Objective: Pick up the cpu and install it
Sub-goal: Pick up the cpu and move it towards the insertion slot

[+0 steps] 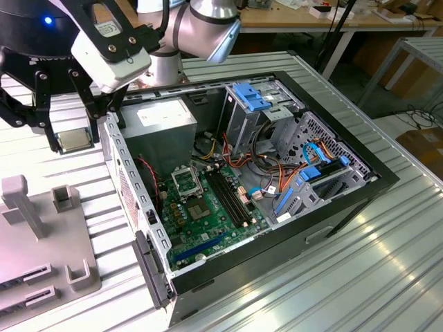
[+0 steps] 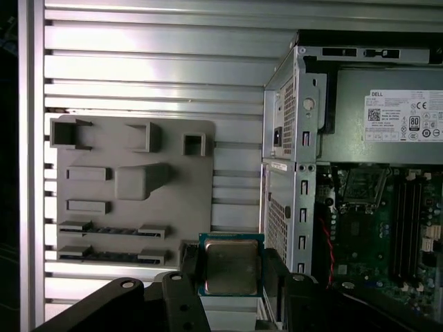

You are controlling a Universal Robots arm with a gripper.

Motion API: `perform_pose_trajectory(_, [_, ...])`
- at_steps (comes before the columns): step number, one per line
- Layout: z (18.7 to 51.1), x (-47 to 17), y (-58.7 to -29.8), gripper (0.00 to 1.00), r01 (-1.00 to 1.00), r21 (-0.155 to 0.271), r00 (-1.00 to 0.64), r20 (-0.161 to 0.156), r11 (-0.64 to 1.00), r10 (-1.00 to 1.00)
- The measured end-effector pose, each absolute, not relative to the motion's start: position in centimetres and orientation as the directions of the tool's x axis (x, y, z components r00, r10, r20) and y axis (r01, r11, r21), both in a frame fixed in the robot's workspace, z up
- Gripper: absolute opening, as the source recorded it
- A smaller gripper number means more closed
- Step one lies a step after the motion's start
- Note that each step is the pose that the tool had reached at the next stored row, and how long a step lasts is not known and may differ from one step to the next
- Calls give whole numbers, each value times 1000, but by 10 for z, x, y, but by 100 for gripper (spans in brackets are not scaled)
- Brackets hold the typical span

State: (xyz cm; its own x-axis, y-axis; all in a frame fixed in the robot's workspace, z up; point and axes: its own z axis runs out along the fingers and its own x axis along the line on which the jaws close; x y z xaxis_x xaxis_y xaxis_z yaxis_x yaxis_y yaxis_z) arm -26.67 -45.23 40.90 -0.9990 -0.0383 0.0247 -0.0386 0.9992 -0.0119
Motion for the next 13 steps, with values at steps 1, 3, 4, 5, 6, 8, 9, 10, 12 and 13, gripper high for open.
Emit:
perform_pose_trajectory(1, [409, -265, -452, 47, -39, -12, -999, 25, 999, -38])
perform_pose_trajectory(3, [409, -263, -452, 47, -39, -12, -999, 25, 999, -38])
perform_pose_trajectory(4, [409, -262, -452, 47, -39, -12, -999, 25, 999, -38])
perform_pose_trajectory(5, [409, -261, -452, 47, -39, -12, -999, 25, 999, -38])
perform_pose_trajectory(6, [409, -259, -452, 47, -39, -12, -999, 25, 999, -38])
perform_pose_trajectory(8, [409, -257, -452, 47, -39, -12, -999, 25, 999, -38])
perform_pose_trajectory(9, [409, -256, -452, 47, -39, -12, -999, 25, 999, -38])
perform_pose_trajectory(10, [409, -256, -452, 47, -39, -12, -999, 25, 999, -38])
perform_pose_trajectory(12, [409, -255, -452, 47, -39, -12, -999, 25, 999, -38])
perform_pose_trajectory(13, [409, -254, -452, 47, -39, -12, -999, 25, 999, -38])
